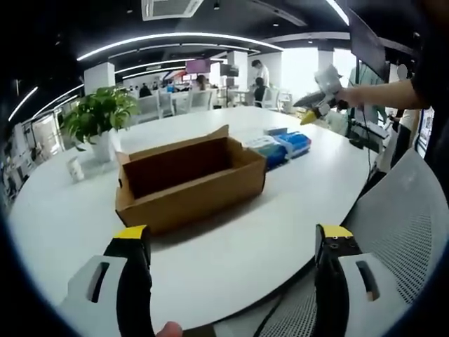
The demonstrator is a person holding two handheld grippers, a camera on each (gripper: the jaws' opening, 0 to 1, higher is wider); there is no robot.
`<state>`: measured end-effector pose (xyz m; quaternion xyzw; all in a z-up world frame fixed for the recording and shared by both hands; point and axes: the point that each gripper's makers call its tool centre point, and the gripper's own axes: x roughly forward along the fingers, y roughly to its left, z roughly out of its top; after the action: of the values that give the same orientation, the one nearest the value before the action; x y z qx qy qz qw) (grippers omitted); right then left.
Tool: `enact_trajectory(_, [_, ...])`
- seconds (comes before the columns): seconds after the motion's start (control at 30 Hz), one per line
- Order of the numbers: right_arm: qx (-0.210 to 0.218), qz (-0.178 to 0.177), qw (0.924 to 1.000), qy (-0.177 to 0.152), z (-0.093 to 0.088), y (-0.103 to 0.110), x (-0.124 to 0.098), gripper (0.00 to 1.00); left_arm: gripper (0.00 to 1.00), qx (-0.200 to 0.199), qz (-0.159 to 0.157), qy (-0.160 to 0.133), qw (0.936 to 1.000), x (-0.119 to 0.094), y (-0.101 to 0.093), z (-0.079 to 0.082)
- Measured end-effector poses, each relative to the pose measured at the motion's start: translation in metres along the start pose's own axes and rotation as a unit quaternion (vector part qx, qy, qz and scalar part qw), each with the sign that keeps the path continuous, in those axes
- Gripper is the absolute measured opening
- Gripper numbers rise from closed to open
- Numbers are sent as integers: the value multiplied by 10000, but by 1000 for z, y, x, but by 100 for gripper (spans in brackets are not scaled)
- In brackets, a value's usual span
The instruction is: Operate the shoe box by opening the lid, removing the specified soft item, and placing it in the target area until the item is outside and the box remains undamaged.
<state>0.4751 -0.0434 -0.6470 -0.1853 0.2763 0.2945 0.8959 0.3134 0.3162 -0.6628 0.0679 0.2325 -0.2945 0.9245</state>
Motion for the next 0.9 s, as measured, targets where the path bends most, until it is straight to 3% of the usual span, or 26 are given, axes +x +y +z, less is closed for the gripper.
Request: enact_trajectory(0.9, [249, -383, 9982, -383, -7, 53, -37, 99, 99, 83, -70, -10, 9999, 0, -3, 2])
